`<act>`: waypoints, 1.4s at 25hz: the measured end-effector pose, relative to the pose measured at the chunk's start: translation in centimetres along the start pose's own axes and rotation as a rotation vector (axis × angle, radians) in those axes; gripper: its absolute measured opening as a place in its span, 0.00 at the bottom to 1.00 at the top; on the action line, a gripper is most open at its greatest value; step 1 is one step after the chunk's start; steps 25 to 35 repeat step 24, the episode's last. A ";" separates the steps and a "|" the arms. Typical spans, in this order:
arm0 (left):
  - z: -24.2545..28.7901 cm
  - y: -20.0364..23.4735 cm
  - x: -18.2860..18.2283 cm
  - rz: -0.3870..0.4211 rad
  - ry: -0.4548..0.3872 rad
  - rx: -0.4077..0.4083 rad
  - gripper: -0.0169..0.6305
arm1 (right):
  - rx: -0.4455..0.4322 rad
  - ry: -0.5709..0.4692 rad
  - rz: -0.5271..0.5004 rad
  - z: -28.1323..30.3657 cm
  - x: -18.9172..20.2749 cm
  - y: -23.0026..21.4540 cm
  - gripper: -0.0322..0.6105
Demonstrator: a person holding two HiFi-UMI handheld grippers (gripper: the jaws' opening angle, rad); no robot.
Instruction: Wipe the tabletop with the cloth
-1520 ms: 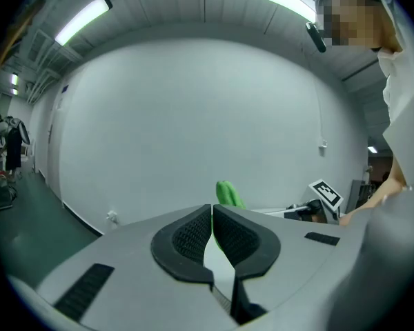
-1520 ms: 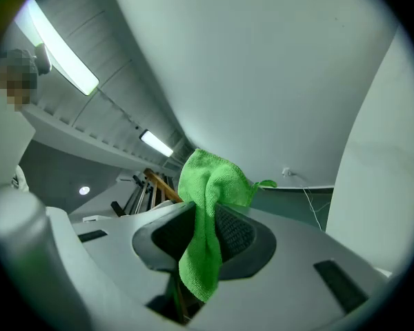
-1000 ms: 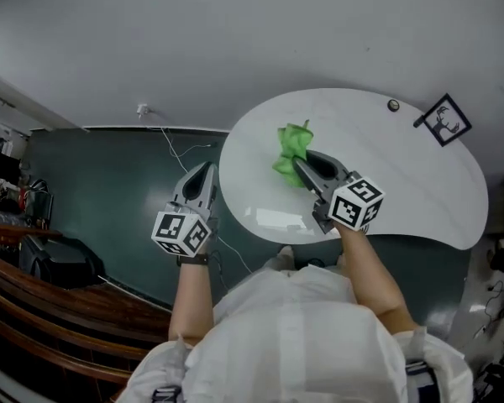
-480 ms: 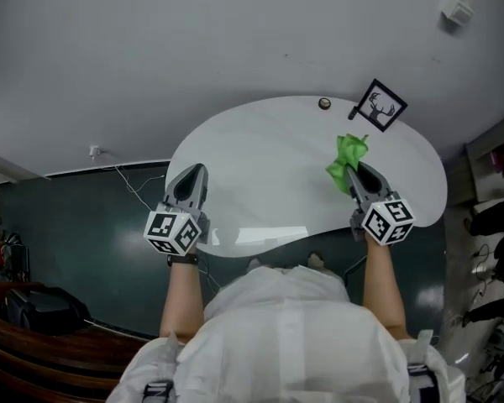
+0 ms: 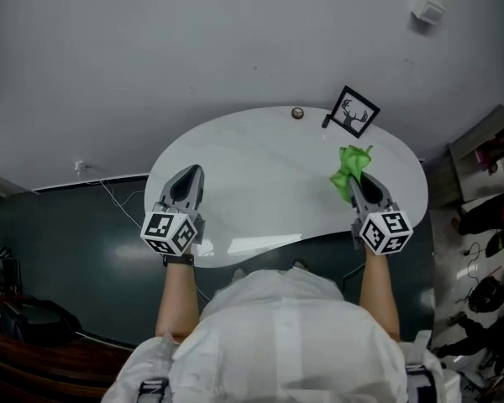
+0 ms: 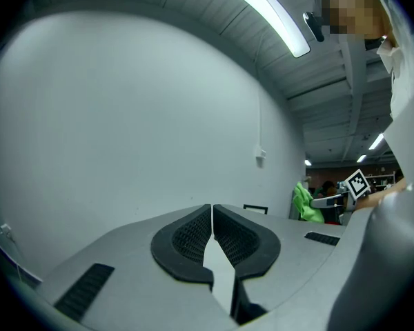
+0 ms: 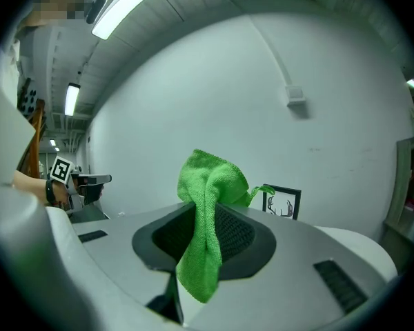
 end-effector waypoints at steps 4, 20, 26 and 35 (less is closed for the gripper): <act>-0.1 -0.3 0.0 -0.004 -0.008 -0.020 0.06 | 0.015 -0.006 -0.018 -0.1 -0.5 -1.0 0.18; -1.1 -0.7 -0.1 0.005 0.005 -0.048 0.06 | 0.022 0.012 -0.064 -0.1 -0.3 -0.9 0.18; -1.3 -1.1 0.3 0.005 0.006 -0.047 0.06 | 0.021 0.013 -0.069 -0.5 0.0 -0.9 0.17; -1.3 -1.1 0.3 0.005 0.006 -0.047 0.06 | 0.021 0.013 -0.069 -0.5 0.0 -0.9 0.17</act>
Point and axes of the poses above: the fingertips, and each gripper's own axes: z forward along the fingers, y to its left, x out of its underside, the point moved 4 cm from there along -z, backward along the fingers, and after that the axes turned 10 degrees about -z, right-handed, at the moved point
